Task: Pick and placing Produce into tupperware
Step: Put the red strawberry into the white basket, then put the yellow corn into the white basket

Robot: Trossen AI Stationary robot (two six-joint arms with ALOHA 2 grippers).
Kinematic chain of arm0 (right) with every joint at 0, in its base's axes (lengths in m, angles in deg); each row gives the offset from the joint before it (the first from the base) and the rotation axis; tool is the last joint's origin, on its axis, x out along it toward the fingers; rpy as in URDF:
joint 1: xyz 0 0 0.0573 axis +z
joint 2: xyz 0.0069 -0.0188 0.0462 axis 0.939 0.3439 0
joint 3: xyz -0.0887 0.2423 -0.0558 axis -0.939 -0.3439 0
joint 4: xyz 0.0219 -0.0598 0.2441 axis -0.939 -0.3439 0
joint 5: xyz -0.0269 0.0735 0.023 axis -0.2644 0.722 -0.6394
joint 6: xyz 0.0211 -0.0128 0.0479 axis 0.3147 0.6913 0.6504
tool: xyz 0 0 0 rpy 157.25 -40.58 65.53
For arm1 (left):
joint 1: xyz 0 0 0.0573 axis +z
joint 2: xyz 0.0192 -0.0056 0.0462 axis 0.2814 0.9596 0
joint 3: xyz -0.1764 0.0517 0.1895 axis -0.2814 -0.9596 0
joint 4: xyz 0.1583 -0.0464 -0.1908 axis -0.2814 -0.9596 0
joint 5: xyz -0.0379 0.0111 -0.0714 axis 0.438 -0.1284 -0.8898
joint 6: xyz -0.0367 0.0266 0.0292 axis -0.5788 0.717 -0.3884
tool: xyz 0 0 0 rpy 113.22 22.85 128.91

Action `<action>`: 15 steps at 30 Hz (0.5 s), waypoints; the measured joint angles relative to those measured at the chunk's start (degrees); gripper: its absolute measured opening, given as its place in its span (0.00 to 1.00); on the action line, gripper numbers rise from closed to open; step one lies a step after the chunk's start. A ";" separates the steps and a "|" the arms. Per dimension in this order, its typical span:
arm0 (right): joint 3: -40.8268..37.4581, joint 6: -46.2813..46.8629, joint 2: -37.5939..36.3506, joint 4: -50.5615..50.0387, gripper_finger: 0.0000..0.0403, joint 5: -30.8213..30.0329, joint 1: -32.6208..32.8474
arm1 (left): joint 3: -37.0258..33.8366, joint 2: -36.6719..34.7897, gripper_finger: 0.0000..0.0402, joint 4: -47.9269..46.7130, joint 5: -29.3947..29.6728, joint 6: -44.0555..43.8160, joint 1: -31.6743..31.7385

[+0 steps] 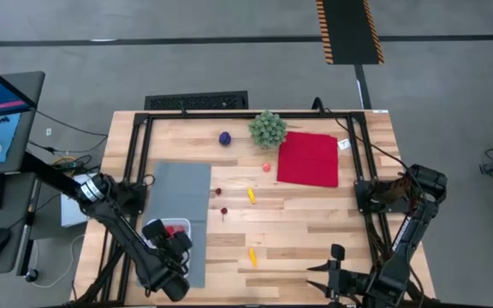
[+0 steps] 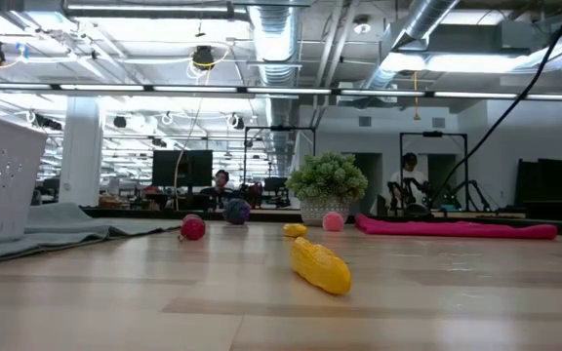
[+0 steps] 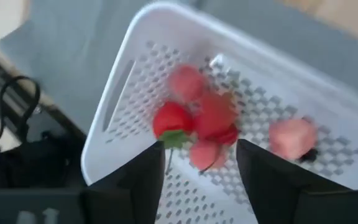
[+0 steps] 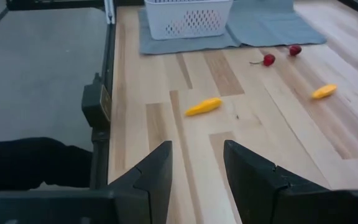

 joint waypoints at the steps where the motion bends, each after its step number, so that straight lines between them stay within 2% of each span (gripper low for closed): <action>1: 0.00 -0.02 0.00 0.17 0.42 0.00 0.00 | -0.25 0.00 0.50 -0.45 -0.43 -0.46 -0.15; 3: 0.00 0.00 0.00 0.69 0.42 0.00 -0.04 | -0.75 0.00 0.52 0.08 -1.50 -2.24 -0.25; 6: 0.00 -0.03 0.00 0.96 0.42 0.02 -0.04 | -0.76 0.02 0.52 0.02 0.72 -1.41 -0.61; 11: 0.00 -1.92 0.00 0.95 0.42 -1.82 -1.11 | -0.06 0.00 0.52 -0.02 11.61 -0.64 1.52; 15: -0.02 -1.53 0.00 1.17 0.42 -3.22 -4.45 | 1.63 0.01 0.52 4.24 21.96 5.09 5.89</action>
